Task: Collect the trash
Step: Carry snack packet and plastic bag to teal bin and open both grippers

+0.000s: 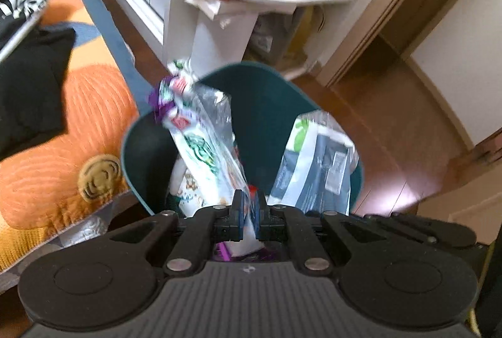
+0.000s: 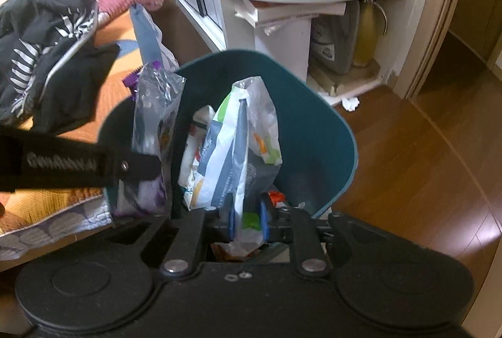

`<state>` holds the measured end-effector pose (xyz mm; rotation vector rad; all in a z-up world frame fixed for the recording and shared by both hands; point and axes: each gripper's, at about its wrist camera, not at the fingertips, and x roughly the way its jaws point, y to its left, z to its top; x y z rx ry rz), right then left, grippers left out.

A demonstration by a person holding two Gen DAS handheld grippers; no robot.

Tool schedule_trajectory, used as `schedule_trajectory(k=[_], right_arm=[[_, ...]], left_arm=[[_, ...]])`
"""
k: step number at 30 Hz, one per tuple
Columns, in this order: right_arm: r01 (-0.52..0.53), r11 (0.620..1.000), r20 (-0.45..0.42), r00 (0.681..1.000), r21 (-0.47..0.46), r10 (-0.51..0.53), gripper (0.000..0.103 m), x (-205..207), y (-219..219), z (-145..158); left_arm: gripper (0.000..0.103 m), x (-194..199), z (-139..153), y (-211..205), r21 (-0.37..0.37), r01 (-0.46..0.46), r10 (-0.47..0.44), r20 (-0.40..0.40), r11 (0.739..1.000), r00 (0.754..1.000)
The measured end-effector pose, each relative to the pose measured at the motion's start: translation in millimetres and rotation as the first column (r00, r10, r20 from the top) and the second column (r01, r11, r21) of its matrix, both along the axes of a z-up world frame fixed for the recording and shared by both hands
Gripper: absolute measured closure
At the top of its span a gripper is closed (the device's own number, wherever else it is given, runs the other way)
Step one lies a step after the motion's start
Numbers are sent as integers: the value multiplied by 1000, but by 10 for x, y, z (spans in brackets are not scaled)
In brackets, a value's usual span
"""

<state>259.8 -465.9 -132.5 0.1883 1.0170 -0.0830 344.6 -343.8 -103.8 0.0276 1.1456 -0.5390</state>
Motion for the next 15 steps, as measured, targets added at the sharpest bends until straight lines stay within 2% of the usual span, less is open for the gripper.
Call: schedule_trajectory(k=[5,9,10,11,15], right_arm=[[-9,1000,-12,1000,-5,8,78,31,-7,-89],[-15,1000,-13,1000,1,15,76,2,-26,-104],[-17,1000,-13,1000,0,17,72,-3,-30,-100],[-21,1000,-14,1000,-5,21,68,-13,-24,-93],[-21,999,5,1000,-30,22,65,-59,1,-24]], left_arm=[[97,69,-245,-53,20,0,1,-42,1000,999],[97,90,-352,-59,19,-1,2,-68,1000,998],[96,90,-361,-53,14,-6,7,-73,1000,997],[95,86,-365,-37,12,-11,11,-77,1000,997],[85,56,-359,30,16,-28,29,-83,999,996]])
